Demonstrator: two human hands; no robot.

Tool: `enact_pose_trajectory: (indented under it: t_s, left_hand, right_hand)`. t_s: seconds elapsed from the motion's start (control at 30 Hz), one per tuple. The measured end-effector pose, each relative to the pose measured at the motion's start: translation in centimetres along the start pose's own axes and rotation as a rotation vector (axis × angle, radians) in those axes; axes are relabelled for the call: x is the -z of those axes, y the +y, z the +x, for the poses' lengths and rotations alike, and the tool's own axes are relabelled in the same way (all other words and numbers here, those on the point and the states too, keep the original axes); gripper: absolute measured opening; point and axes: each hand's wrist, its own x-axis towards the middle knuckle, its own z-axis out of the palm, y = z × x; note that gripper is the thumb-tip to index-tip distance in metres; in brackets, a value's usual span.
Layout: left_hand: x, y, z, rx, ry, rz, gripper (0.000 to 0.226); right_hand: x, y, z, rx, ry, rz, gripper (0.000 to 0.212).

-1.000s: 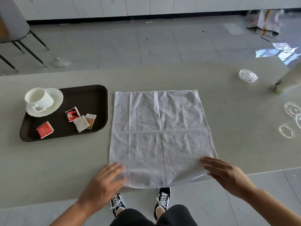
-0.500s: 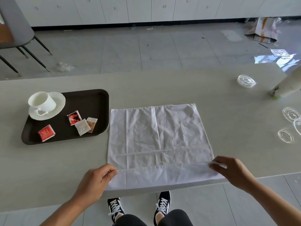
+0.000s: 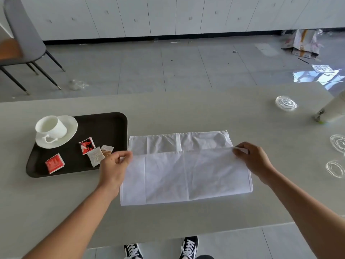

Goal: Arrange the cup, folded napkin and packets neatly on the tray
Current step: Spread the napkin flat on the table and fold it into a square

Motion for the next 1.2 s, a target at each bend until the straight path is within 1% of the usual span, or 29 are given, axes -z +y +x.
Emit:
enact_pose_trajectory:
  t_s: [0.07,0.23,0.33,0.47,0.57,0.67,0.77,0.8,0.87,0.97,1.0,1.07,1.1,1.13,1.2]
  left_hand:
    - [-0.7,0.7,2.0,0.019,0.026,-0.021,0.008]
    - [-2.3,1.2,6.7,0.023,0.079,0.052,0.013]
    - [-3.1,0.6,8.7,-0.018,0.107,0.212,0.01]
    - [-3.8,0.0,10.0,-0.154,0.107,0.472,0.005]
    - [-4.3,-0.1,10.7,-0.215,0.108,0.594,0.006]
    - [-4.8,-0.1,11.2,-0.246,0.134,0.724,0.008]
    - [-4.7,-0.3,11.4,-0.336,0.116,0.892,0.006]
    - [-4.7,-0.4,11.4,-0.366,0.108,0.928,0.004]
    - [-4.7,-0.5,11.3,-0.427,0.092,0.979,0.011]
    - [-5.2,-1.0,9.6,-0.558,0.032,0.975,0.023]
    - [-5.3,-1.3,8.8,-0.615,-0.022,0.967,0.025]
    - [-5.6,-2.3,7.1,-0.697,-0.168,0.993,0.033]
    - [-5.8,-2.8,6.5,-0.696,-0.24,1.031,0.04]
    - [-5.9,-3.1,6.0,-0.666,-0.302,1.084,0.048]
    - [-6.3,-3.8,5.3,-0.575,-0.382,1.194,0.066]
  right_hand:
    - [0.0,-0.5,1.9,0.005,0.012,-0.002,0.013]
    - [-1.0,-0.8,5.8,-0.008,-0.008,-0.029,0.011]
    - [-1.9,-0.6,7.8,0.001,-0.009,-0.093,0.012]
    - [-2.7,-0.4,10.1,-0.014,-0.022,-0.214,0.022]
    - [-3.1,-0.4,11.2,-0.034,-0.05,-0.295,0.026]
    - [-3.3,-0.2,11.8,-0.069,-0.019,-0.315,0.032]
    - [-3.6,0.1,11.9,-0.082,0.033,-0.345,0.045]
    - [-3.7,0.3,11.9,-0.085,0.048,-0.35,0.046]
    - [-4.1,0.4,11.9,-0.093,0.071,-0.343,0.042]
    - [-4.0,0.4,11.4,-0.068,0.134,-0.268,0.026]
    - [-3.9,0.4,10.9,-0.037,0.187,-0.253,0.027]
    - [-3.7,0.4,9.2,0.071,0.313,-0.313,0.031]
    - [-4.1,0.2,8.2,0.137,0.356,-0.358,0.034]
    - [-4.7,-0.1,6.9,0.203,0.356,-0.39,0.038]
    - [-7.0,-0.8,4.2,0.345,0.252,-0.443,0.049]
